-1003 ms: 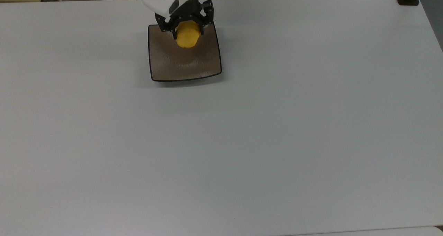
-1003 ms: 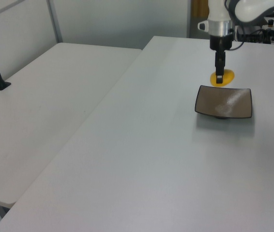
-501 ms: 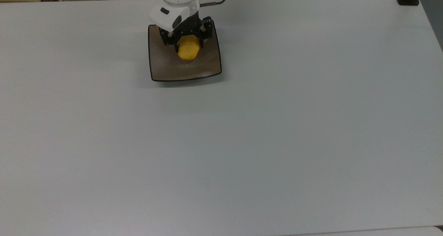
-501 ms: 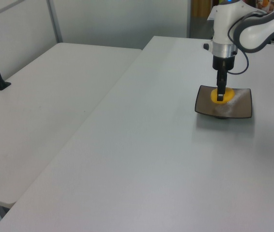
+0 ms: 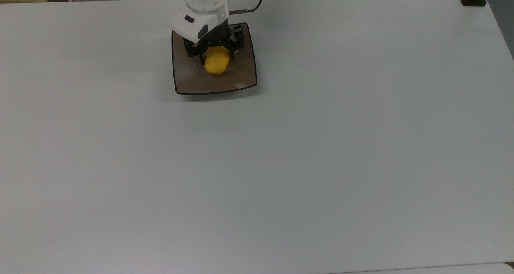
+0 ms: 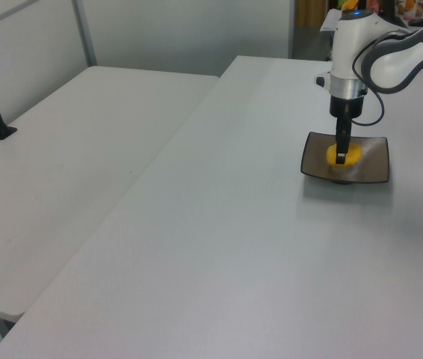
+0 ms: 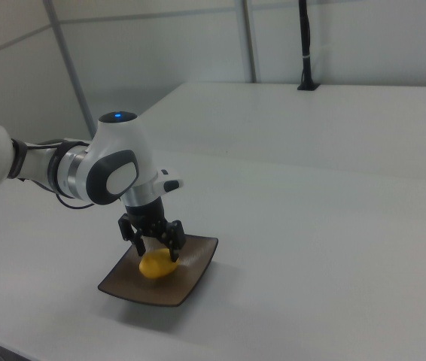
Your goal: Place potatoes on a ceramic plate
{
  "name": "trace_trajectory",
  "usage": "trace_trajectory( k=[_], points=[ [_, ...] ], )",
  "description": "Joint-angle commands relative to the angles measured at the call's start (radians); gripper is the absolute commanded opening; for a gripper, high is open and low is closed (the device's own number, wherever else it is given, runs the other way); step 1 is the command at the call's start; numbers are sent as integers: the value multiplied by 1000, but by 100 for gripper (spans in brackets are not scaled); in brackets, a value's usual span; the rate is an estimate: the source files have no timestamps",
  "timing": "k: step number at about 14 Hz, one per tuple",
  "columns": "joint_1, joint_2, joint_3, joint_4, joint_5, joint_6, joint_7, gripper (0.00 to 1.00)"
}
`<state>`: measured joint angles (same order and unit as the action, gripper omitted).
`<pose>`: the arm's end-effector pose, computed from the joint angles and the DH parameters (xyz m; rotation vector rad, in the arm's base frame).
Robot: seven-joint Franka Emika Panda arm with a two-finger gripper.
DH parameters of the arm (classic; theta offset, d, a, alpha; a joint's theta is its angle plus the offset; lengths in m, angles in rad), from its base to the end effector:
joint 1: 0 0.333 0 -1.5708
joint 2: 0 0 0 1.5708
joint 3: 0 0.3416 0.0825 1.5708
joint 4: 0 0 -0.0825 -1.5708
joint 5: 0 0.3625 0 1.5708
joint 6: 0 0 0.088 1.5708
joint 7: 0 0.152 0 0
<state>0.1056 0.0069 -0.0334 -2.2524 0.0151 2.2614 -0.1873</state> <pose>0.5041 0.0374 0.3556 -3.1059 -0.3901 -0.0043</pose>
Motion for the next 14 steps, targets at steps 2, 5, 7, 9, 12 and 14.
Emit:
trace_trajectory(
  k=[2,5,7,9,12,14],
  points=[
    [-1,-16,-3,25,-7,6,15,100],
    [-3,-18,-10,262,-7,-238,63,100],
    [-3,-18,-16,402,-7,-382,63,100],
    [-6,-21,-31,491,3,-478,63,100],
    [-7,-37,-31,603,22,-633,94,100],
    [-7,-56,-31,635,68,-681,120,100]
  ],
)
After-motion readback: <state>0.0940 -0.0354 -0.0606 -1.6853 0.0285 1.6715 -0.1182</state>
